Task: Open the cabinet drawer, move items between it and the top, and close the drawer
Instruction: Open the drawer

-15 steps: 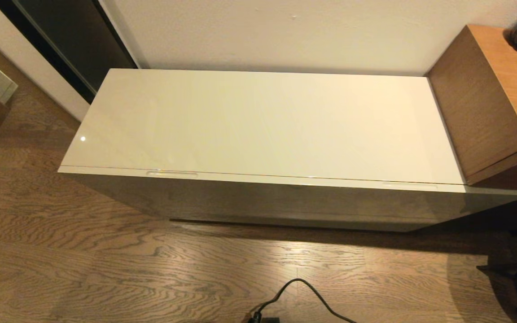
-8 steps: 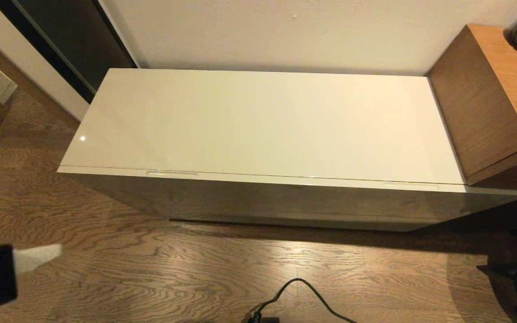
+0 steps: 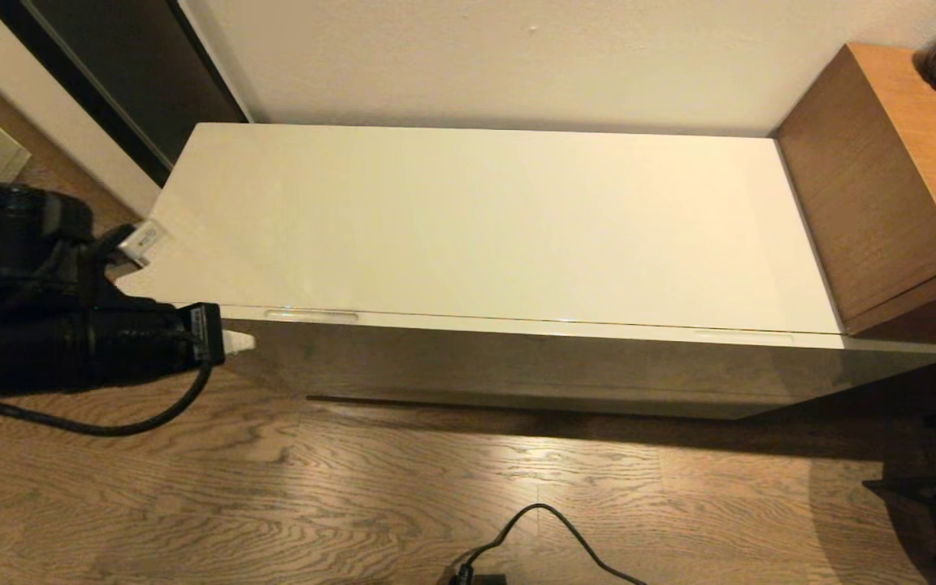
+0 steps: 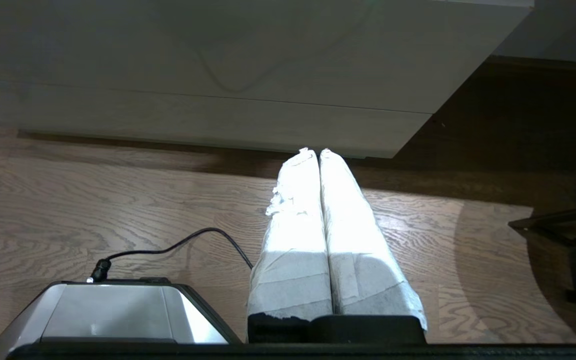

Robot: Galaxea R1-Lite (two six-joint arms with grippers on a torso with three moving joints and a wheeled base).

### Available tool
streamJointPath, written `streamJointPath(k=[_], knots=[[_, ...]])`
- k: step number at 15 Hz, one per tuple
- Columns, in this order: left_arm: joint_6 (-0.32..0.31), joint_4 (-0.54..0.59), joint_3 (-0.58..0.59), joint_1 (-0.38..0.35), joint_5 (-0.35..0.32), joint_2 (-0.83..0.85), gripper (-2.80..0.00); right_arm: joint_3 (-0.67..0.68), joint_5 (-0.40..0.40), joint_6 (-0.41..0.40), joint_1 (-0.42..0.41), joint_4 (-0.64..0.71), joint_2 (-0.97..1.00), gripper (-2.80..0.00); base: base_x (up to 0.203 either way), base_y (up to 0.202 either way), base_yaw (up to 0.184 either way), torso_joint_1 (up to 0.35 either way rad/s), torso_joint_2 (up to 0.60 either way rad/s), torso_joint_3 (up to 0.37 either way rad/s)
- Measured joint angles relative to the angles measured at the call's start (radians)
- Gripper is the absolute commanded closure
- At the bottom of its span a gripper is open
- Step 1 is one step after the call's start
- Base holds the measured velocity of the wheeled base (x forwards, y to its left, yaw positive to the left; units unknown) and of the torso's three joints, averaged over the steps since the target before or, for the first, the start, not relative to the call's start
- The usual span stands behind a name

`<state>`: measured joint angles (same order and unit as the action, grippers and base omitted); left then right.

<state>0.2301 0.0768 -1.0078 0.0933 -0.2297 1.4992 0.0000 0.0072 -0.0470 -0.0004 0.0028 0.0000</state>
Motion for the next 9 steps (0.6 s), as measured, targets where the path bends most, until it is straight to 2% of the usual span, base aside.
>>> streamJointPath(k=[2, 6, 9], knots=[[-0.010, -0.001, -0.063, 0.024, 0.050, 0.078, 0.00, 0.000, 0.000, 0.000, 0.000, 0.000, 0.000, 0.00, 0.000, 0.000, 0.000, 0.000, 0.00, 0.000], [-0.135, -0.002, -0.182, 0.047, 0.146, 0.204, 0.00, 0.000, 0.000, 0.000, 0.000, 0.000, 0.000, 0.00, 0.000, 0.000, 0.000, 0.000, 0.00, 0.000], [-0.162, -0.005, -0.236, 0.064, 0.153, 0.247, 0.00, 0.000, 0.000, -0.001, 0.000, 0.001, 0.000, 0.00, 0.000, 0.000, 0.000, 0.000, 0.00, 0.000]])
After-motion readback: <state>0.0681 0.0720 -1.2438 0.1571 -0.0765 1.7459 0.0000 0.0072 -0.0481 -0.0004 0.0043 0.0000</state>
